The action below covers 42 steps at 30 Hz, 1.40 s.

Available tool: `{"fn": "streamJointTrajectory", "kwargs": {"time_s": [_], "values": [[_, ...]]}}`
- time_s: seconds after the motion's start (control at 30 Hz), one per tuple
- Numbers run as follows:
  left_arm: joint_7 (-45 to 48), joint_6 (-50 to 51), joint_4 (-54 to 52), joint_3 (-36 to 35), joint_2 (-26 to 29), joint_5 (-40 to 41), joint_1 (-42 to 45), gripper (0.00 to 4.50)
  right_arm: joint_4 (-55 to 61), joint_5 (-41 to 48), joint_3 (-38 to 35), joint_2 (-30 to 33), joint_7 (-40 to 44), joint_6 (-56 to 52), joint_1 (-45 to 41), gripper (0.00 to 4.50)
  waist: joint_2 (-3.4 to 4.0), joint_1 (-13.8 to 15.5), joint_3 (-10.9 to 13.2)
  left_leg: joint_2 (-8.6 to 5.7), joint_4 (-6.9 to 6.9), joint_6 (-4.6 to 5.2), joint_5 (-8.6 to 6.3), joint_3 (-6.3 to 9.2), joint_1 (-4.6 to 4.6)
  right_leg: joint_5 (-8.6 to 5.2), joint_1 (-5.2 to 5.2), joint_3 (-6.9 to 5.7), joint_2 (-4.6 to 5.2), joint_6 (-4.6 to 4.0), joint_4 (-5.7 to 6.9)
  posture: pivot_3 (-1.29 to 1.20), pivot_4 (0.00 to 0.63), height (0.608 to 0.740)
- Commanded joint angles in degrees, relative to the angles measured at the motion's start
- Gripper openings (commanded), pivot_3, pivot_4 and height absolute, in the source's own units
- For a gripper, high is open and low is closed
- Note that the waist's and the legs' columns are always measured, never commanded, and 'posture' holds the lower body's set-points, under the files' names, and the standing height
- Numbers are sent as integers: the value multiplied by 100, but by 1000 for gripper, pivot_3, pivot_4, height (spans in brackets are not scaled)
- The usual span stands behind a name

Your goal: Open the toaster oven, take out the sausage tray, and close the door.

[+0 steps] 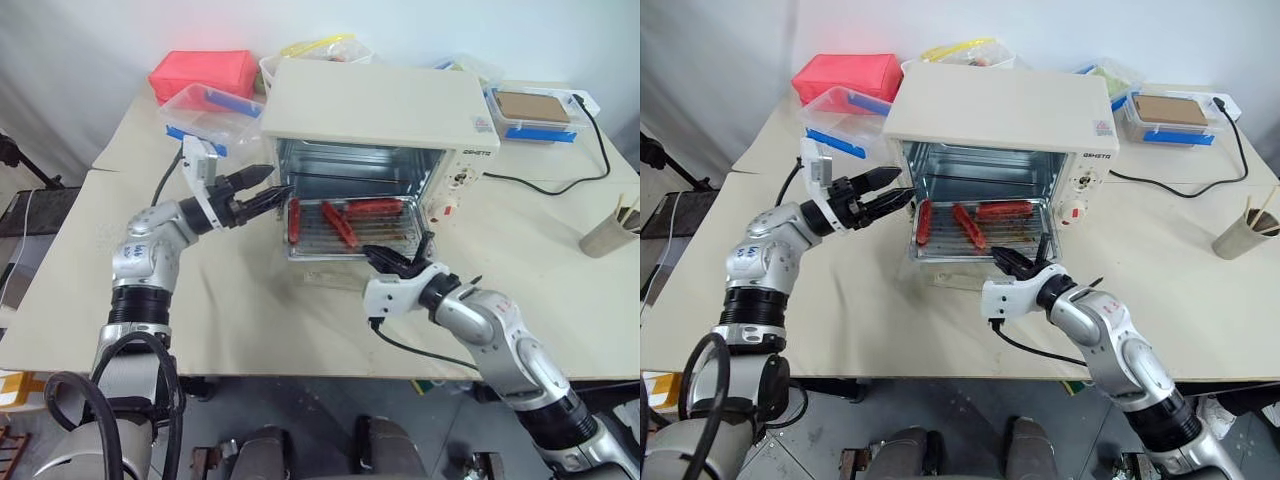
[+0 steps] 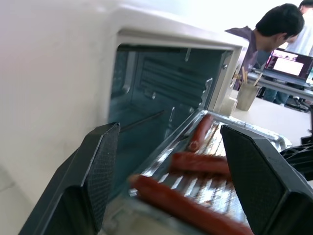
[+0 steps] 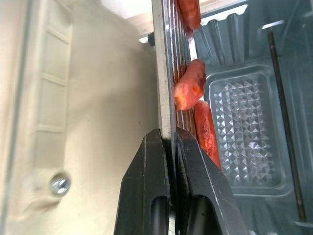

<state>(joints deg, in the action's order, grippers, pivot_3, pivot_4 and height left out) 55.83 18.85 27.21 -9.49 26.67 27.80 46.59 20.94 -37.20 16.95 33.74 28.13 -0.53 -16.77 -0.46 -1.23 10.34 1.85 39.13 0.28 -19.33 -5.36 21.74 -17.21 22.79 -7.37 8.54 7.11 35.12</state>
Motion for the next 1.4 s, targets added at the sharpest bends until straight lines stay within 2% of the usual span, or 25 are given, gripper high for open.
{"fn": "streamJointTrajectory", "kwargs": {"time_s": [0.03, 0.13, 0.27, 0.4, 0.5, 0.67, 0.83, 0.93, 1.07, 1.4], "values": [[-8, 898, -509, -421, 408, 499, -249, 3531, 626, -12, -370, 75, -6, -17, 277, 4, 0, -3, 0, 0, 0, 0, 0, 1, 0, 0, 0, 0, 0, 0, 1, 0, 150, 740], [22, 2117, -1082, -607, 776, 1042, -678, 3531, 808, -75, -425, 110, -53, 137, 572, 4, 0, -14, 0, 1, -5, 0, 0, 5, 0, 0, 0, -2, 0, 0, -1, 0, 150, 740], [-665, 4493, -1447, -986, 1127, 1892, -827, 3531, 670, -177, -373, 155, -226, 489, 656, 4, -7, 25, 4, 0, 1, 1, 0, 8, 0, 0, -2, 2, 1, 0, 2, 0, 150, 740], [-1211, 6241, -1390, -1641, 1057, 2705, -678, 3531, 294, -219, -302, 149, -361, 848, 391, 4, -13, 43, 8, 2, 5, -1, 1, 11, -15, -1, -2, 23, 1, 1, 19, 0, 150, 740], [-1610, 7189, -1343, -1851, 965, 2954, -631, 3531, -57, -239, -192, 81, -501, 1190, 45, 4, -14, 33, 8, 2, 1, -2, 1, 11, -24, -1, -1, 33, 1, 1, 23, 0, 150, 740], [-2473, 7365, -1154, -2292, 630, 3152, -566, 3531, -437, -240, -134, -5, -626, 1477, -291, 4, -15, 23, 8, 2, -1, -3, 2, 10, -30, -1, -1, 38, 0, 0, 29, 0, 150, 740], [-3050, 7365, -1309, -2176, 367, 3684, -765, 3531, -556, -196, -137, -59, -633, 1662, -405, 4, -15, 27, 8, 1, -1, -4, 2, 10, -31, -1, -1, 45, 1, 0, 29, 0, 150, 740], [-3345, 7365, -1258, -2250, 229, 3883, -778, 2920, -557, -169, -133, -89, -581, 1719, -403, 0, -15, 29, 8, 1, -2, -4, 1, 11, -34, -1, -1, 47, 1, 0, 30, 0, 150, 740], [-3484, 7365, -1227, -2250, 253, 3957, -864, 1791, -554, -152, -166, -122, -556, 1738, -414, 0, -15, 6, 8, 1, -4, -4, 1, 10, -37, -1, -1, 49, 1, 0, 30, 0, 150, 740], [-3522, 7336, -1102, -2302, 148, 3716, -903, 1791, -587, -104, -158, -159, -532, 1770, -478, 0, -15, -19, 8, 0, -5, -5, 1, 8, -39, -1, -1, 51, 0, 0, 30, 0, 150, 740]]}}
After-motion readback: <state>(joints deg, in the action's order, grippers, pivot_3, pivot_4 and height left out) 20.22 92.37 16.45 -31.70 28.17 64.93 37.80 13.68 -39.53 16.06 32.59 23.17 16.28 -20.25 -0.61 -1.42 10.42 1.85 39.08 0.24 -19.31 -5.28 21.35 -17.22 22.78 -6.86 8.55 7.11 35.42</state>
